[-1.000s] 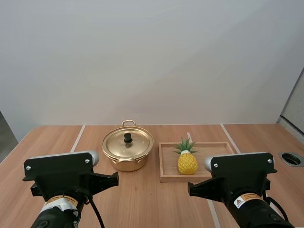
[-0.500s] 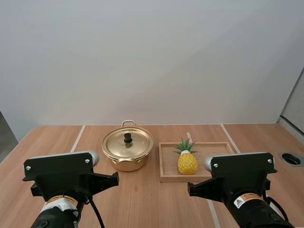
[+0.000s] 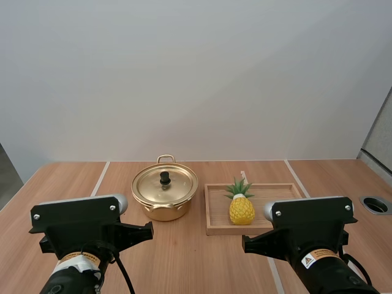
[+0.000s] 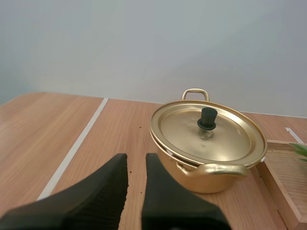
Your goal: Open the pot, put the pineapple inside, and close it
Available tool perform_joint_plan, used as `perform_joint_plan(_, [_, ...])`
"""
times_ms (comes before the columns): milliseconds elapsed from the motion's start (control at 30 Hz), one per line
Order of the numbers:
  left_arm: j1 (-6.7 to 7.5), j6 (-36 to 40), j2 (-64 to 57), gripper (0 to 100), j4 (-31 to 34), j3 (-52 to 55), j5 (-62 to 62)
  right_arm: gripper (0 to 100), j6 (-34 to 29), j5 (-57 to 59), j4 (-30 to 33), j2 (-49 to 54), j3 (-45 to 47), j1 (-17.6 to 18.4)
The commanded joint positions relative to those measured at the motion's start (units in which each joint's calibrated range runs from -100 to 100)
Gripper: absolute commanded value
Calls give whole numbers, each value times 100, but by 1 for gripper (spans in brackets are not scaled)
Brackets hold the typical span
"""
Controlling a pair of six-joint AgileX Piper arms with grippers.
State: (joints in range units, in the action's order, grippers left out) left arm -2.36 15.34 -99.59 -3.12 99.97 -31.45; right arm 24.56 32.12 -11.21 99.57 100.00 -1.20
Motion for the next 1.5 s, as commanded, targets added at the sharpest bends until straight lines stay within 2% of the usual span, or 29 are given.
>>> perform_joint_plan(0, [-8,55,-41,25,8,3,13,0,1,-41,50,43,0,-17])
perform_joint_plan(467, [-8,55,-41,25,11,3,42,0,1,-197,40,43,0,-17])
perform_joint_plan(567, [-8,55,-41,25,-152,3,973,0,1,-1246,40,43,0,-17])
perform_joint_plan(833, [-8,55,-41,25,-24,3,5887,0,1,-5943,-180,43,0,2])
perform_joint_plan(1000, [-8,91,-41,25,403,-92,6924,0,1,-7818,119,43,0,8])
perform_joint_plan(1200, [-8,91,-41,25,500,-881,7123,0,-5,-8248,207,43,-664,8])
perform_joint_plan(1300, [-8,67,-41,25,885,-1285,6871,0,29,-8256,606,43,-1120,8])
perform_joint_plan(1367, [-8,81,-41,25,1265,-1682,6260,0,18,-7803,930,43,-1481,8])
perform_joint_plan(1467, [-8,301,-41,25,1278,-2169,5665,0,-245,-6588,1024,43,-2106,8])
